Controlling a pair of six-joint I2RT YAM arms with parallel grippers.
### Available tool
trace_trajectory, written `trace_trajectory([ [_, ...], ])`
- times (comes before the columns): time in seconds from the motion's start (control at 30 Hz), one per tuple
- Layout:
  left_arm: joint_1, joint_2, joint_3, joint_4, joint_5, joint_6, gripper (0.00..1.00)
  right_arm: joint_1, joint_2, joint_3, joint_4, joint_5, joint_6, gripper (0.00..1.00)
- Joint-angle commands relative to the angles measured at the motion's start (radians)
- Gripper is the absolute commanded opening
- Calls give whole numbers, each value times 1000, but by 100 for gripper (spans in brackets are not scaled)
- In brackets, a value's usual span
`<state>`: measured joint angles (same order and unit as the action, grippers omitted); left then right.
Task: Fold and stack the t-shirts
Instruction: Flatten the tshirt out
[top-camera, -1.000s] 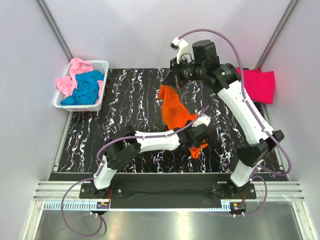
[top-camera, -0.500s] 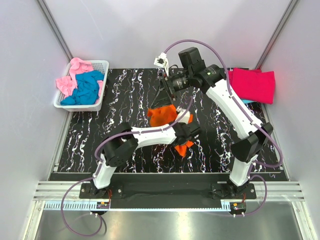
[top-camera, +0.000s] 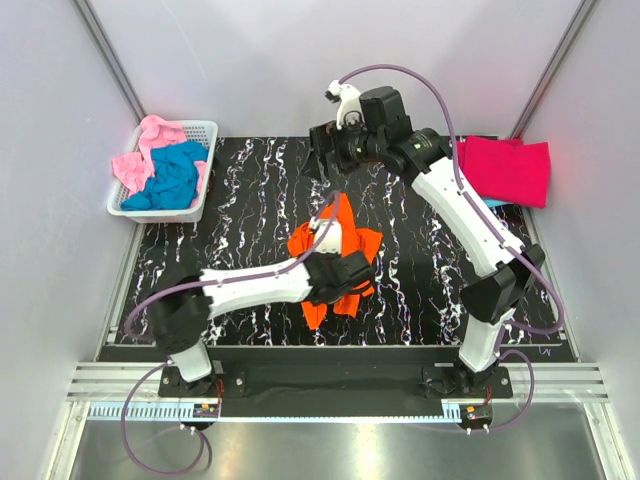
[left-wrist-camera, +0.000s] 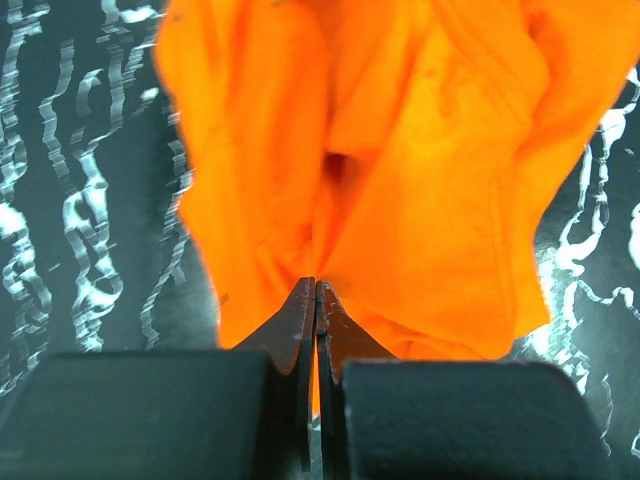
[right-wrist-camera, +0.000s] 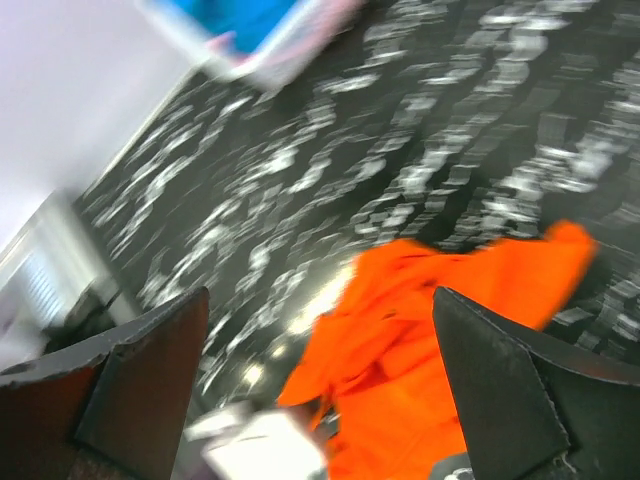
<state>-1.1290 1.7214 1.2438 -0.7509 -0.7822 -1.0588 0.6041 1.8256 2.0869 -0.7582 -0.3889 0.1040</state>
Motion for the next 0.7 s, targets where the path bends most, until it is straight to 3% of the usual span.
trace_trajectory([
  [0.0,-2,-161,-75,-42,-87,-96,0,-61,18,9,57,330,127,100],
  [0.27,1,-358,-155,-189,-173,-222,0,-173,-38,-244,82,384,186,97],
  [0.37,3,-398,-171,-219,-172,-184,1,-178,-100,-402,99,443,203,97],
  [0.53,-15,-451,-234,39,-1,63,43,-178,-273,-691,141,492,258,96],
  [0.57,-14,-494,-301,103,82,124,59,-178,-299,-762,148,493,267,95],
  [0.67,-14,-581,-461,361,208,187,74,-176,-391,-862,171,463,322,94],
])
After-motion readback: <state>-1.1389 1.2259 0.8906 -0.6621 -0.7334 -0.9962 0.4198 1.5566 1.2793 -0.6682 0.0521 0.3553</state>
